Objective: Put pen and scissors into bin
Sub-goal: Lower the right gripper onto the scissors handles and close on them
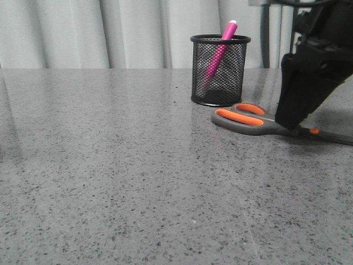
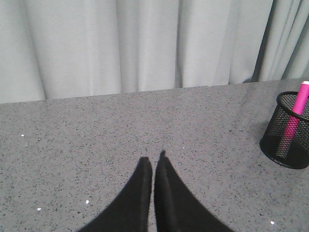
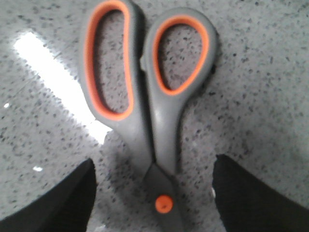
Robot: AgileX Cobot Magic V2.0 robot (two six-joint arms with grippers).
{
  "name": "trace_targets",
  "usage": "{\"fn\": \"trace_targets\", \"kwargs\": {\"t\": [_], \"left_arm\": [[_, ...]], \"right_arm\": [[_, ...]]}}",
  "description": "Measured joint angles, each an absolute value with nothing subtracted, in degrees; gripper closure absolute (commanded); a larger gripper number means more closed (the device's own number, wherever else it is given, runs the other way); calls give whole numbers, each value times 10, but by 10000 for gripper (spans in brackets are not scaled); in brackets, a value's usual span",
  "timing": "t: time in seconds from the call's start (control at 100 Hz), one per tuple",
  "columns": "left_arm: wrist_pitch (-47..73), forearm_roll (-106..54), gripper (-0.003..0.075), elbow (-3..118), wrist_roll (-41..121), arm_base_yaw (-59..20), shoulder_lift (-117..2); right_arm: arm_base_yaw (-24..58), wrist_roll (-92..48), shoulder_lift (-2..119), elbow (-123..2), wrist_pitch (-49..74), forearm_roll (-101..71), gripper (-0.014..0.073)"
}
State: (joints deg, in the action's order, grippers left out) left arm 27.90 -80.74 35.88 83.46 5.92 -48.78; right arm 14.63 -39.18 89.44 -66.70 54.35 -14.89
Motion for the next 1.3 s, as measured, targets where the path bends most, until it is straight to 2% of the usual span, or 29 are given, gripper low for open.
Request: {"fn": "trace_targets", "kwargs": {"t": [1.3], "left_arm": [[289, -813, 739, 359, 835, 59, -488]], "right_arm": [[177, -408, 933, -686, 560, -121, 130]]}}
